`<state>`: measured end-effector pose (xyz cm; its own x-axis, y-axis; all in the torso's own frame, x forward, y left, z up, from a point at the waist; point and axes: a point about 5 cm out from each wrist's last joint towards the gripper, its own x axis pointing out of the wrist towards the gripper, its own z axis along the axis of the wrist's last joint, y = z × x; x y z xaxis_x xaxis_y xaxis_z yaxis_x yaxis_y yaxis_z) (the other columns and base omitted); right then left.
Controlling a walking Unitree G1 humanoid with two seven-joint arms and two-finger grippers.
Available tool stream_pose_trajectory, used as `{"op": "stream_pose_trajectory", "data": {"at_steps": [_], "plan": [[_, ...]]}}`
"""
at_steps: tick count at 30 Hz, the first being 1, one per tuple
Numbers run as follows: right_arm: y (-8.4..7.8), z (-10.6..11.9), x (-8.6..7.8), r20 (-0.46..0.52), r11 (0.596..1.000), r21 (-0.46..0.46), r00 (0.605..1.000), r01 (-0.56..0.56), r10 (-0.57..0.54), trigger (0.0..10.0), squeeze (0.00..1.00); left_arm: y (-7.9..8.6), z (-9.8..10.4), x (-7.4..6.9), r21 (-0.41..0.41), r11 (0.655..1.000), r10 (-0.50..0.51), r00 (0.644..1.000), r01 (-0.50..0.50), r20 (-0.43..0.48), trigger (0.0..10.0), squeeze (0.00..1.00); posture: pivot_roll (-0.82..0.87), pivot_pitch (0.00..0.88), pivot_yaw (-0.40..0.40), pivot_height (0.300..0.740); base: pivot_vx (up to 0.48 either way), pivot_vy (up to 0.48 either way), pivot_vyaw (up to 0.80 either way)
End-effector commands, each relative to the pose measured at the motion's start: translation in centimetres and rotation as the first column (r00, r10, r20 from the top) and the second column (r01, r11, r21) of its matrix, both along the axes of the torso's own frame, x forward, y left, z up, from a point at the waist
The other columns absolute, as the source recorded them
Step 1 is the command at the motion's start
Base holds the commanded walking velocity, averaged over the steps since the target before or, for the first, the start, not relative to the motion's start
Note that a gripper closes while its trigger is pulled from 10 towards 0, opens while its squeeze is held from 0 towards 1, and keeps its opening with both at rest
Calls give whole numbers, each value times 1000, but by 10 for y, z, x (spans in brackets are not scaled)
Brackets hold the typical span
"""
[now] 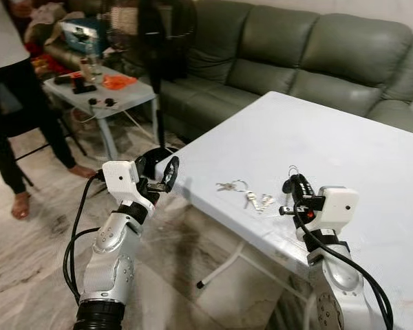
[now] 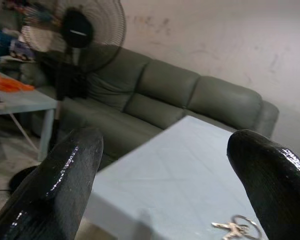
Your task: Hang keys on a hook
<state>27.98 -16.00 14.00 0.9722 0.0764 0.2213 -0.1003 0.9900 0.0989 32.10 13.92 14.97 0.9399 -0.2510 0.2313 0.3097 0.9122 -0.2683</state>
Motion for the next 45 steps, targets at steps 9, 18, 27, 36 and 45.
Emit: {"op": "stream_pose_trajectory", "data": {"at_steps": [9,18,27,36,45], "plan": [[0,0,1,-10,1000,-17,1000,-12,12,10000,0,0,0,1,-3,1000,-4,1000,4,-9,10000,0,-19,3,-23,740,0,348,0],[1,1,0,-8,1000,-26,1000,-18,18,10000,0,-1,0,1,-19,1000,-6,1000,5,-12,10000,0,-25,8,-28,740,0,351,0],[-1,1,-1,-11,999,-31,1000,-20,19,10000,0,-3,-1,1,-24,1000,-7,1000,7,-14,10000,0,-28,10,-32,740,0,354,0],[-1,1,-1,-12,999,-35,1000,-24,24,10000,0,-3,-1,1,-30,1000,-5,1000,5,-16,10000,0,-31,11,-34,740,0,356,0],[-2,0,1,-41,1000,-22,999,-16,16,10000,0,-3,-1,3,-19,1000,5,1000,-5,-11,10000,0,-35,12,-31,740,0,67,-225]]}}
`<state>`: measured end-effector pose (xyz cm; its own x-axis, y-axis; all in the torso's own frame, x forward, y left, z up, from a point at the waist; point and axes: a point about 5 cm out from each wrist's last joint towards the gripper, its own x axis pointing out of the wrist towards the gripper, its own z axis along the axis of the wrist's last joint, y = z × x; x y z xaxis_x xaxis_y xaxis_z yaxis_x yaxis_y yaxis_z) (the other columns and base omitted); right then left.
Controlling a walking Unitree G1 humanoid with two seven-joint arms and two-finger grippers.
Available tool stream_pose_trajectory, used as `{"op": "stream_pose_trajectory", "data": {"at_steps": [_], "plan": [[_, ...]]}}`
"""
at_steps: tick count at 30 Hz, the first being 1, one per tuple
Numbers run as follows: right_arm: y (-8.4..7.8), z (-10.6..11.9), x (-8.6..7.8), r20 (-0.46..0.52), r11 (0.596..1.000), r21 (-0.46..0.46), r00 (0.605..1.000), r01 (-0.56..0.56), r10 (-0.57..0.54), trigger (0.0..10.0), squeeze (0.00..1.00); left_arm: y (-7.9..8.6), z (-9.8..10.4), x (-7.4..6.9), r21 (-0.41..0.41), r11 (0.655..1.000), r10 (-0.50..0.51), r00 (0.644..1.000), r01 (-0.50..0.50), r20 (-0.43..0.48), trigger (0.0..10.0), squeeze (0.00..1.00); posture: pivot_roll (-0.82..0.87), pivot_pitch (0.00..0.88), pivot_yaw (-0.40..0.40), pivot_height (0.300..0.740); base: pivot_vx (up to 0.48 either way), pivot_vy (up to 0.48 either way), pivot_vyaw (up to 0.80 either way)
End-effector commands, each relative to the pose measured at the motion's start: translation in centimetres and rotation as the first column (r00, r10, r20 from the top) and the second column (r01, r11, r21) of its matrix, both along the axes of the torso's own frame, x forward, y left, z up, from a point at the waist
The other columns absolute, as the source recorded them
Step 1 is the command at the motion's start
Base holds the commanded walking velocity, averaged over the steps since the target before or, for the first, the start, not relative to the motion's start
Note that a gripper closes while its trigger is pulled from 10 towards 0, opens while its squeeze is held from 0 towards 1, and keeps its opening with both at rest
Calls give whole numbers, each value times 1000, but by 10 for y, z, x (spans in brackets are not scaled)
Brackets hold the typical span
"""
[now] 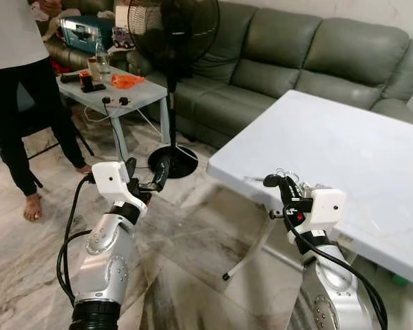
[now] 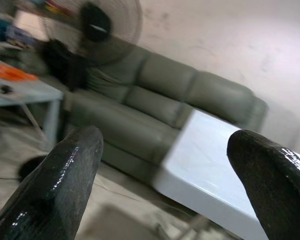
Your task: Hang keys on a hook
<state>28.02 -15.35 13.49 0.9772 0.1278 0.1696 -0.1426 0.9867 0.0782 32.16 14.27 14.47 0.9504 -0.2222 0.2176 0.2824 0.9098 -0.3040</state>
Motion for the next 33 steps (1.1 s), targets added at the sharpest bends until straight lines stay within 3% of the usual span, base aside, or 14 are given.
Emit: {"op": "stream_pose_trajectory", "data": {"at_steps": [1,24,26,29,33], "plan": [[-8,5,1,8,999,8,999,31,-31,10000,0,-6,4,3,14,1000,-18,1000,18,12,10000,0,-36,11,-29,740,0,0,-738],[-8,9,10,27,999,-4,999,37,-37,10000,0,-11,16,8,46,998,-40,997,37,65,10000,0,-29,0,-20,740,0,0,-736],[-7,10,11,29,999,-5,999,36,-36,10000,0,-11,16,9,80,996,-45,997,40,66,10000,0,-29,0,-20,740,0,-480,-734],[-7,10,12,31,999,-5,999,33,-33,10000,0,-11,15,10,19,999,-40,998,39,53,10000,0,-27,0,-21,740,0,-320,-738],[-7,10,13,32,999,-6,999,31,-31,10000,0,-10,15,11,25,999,-34,998,33,49,10000,0,-26,0,-22,740,0,0,-734]]}}
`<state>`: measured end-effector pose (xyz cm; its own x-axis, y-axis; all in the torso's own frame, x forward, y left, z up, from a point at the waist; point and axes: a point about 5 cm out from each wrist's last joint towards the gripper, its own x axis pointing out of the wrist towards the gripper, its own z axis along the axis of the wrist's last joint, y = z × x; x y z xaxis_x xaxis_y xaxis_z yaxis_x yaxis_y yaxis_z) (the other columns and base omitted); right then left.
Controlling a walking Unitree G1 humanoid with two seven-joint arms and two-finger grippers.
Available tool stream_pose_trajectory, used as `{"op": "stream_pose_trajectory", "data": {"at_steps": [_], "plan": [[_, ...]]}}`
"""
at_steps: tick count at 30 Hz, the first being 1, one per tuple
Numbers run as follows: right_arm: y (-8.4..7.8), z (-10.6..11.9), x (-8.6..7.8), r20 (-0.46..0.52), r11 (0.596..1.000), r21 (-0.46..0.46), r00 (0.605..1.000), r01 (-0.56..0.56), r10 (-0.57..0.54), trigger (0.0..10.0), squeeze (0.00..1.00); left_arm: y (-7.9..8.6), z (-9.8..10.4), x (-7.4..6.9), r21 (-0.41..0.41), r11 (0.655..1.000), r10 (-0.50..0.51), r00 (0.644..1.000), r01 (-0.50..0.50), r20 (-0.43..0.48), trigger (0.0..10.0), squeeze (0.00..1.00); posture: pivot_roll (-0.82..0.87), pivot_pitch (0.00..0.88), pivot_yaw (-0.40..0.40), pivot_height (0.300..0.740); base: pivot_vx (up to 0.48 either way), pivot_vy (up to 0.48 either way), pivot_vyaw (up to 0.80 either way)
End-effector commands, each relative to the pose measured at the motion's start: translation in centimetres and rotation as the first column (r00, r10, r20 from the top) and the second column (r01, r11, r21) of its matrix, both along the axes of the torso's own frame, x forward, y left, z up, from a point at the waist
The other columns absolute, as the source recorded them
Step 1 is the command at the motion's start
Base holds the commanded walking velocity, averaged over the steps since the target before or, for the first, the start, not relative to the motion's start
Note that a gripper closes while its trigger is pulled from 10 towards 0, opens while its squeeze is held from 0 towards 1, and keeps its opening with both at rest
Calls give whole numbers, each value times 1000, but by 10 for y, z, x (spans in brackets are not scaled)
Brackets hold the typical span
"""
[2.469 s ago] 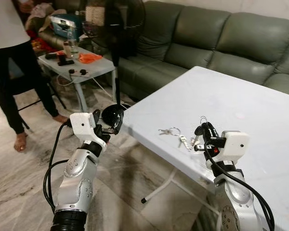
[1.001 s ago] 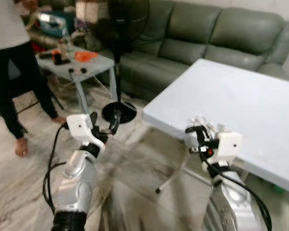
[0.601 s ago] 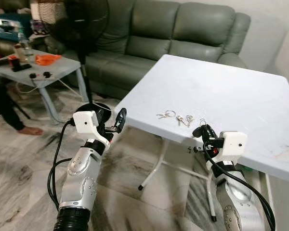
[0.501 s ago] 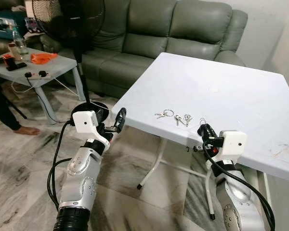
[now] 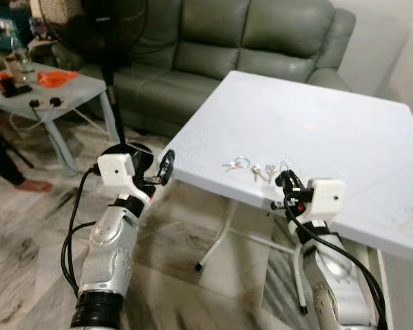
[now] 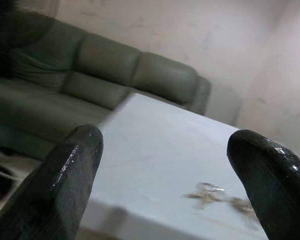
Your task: Hang keys on a hook
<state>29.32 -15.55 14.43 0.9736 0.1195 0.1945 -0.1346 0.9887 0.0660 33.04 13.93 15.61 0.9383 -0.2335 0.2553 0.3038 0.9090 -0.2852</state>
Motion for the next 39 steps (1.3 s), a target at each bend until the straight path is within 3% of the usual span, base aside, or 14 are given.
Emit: {"op": "stream_pose_trajectory", "data": {"at_steps": [1,35,39], "plan": [[-5,0,0,5,1000,2,1000,20,-20,10000,0,-6,4,2,22,1000,-22,1000,22,9,10000,0,-26,0,-22,740,0,0,-738],[-5,-1,0,3,1000,-16,1000,-4,4,10000,0,-7,0,1,47,999,-3,1000,3,9,10000,0,-25,0,-30,740,0,0,-736],[-5,-1,0,2,1000,-18,1000,-5,5,10000,0,-9,0,0,40,999,-18,1000,17,5,10000,0,-25,0,-32,740,0,-433,-738]]}}
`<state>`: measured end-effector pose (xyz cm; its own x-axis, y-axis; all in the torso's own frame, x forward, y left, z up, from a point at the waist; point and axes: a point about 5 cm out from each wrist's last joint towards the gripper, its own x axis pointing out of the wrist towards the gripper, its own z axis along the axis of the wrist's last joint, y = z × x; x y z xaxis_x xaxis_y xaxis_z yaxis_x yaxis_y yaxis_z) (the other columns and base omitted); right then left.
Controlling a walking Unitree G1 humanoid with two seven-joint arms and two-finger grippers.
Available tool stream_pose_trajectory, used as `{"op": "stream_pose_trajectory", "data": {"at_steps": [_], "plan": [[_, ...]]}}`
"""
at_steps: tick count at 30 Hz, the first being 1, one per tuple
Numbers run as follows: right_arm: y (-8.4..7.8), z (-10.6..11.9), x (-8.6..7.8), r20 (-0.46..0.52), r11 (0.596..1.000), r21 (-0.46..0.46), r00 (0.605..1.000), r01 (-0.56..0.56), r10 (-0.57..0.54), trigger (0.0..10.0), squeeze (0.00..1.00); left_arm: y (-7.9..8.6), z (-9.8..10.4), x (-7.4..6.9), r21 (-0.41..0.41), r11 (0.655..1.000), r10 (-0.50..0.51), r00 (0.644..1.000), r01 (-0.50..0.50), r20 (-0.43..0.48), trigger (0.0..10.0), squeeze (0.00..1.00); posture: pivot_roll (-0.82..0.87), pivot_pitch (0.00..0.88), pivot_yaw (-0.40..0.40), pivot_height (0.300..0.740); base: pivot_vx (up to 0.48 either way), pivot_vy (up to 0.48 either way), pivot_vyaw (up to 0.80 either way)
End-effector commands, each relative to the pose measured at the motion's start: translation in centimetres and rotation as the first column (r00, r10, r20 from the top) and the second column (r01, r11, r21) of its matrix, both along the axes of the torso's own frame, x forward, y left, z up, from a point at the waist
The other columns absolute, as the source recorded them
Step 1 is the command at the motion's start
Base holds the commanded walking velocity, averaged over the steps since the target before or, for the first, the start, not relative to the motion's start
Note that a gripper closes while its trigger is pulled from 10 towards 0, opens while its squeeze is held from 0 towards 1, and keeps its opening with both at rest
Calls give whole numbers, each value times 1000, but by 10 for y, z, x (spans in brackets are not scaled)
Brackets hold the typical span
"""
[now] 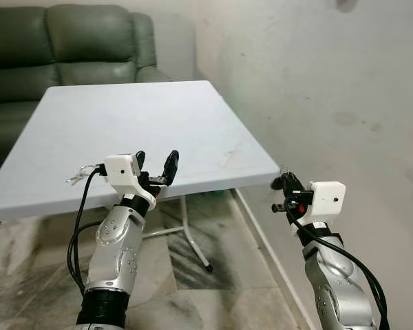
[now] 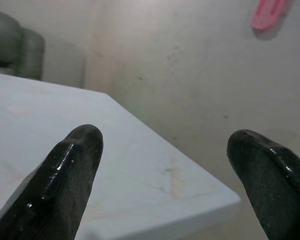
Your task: Hang keys on a hook
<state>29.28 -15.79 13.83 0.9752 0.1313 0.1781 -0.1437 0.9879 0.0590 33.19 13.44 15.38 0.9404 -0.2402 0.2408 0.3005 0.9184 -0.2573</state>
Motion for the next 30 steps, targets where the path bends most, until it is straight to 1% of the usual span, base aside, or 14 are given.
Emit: {"op": "stream_pose_trajectory", "data": {"at_steps": [1,3,4,6,11,13,21,22,24,27,30], "plan": [[-3,5,0,18,1000,-9,1000,5,-5,10000,0,-4,2,-1,16,1000,-16,1000,15,12,10000,0,-25,0,-32,740,0,-480,-738],[-3,5,0,18,1000,-10,1000,5,-5,10000,0,-4,1,-1,23,1000,-13,1000,13,11,10000,0,-25,0,-32,740,0,-480,-738],[-3,4,0,17,1000,-11,1000,4,-4,10000,0,-3,1,-1,-19,1000,-16,1000,16,3,10000,0,-24,0,-32,740,0,0,-731],[-3,4,0,16,1000,-11,1000,4,-4,10000,0,-2,3,-1,-33,999,-4,1000,5,18,10000,0,-25,0,-34,740,0,0,-734],[-3,4,0,14,1000,-13,1000,2,-2,10000,0,-1,2,-1,-15,1000,21,1000,-21,6,10000,0,-24,0,-36,740,0,0,-735],[-3,5,0,15,1000,-15,1000,2,-1,10000,0,-1,1,0,-17,1000,24,1000,-24,-6,10000,0,-23,0,-38,740,0,0,-738],[-3,5,0,16,1000,-17,1000,0,0,10000,0,0,1,0,-34,999,27,1000,-28,-5,10000,0,-24,0,-40,740,0,0,-737],[-3,6,1,17,1000,-19,1000,0,0,10000,0,-1,2,0,-46,999,24,1000,-25,-5,10000,0,-24,0,-43,740,0,0,-738],[-3,6,1,17,1000,-20,1000,-1,1,10000,0,0,1,0,-34,999,30,1000,-30,-7,10000,0,-23,0,-43,740,0,0,-738],[-3,6,1,20,1000,-19,1000,-4,5,10000,0,-1,1,0,-38,999,29,1000,-29,-10,10000,0,-23,0,-46,740,0,0,-733],[-2,9,0,45,1000,-16,999,-14,15,10000,0,-2,0,0,-29,999,29,999,-29,-13,10000,0,-23,0,-47,740,0,0,0]]}}
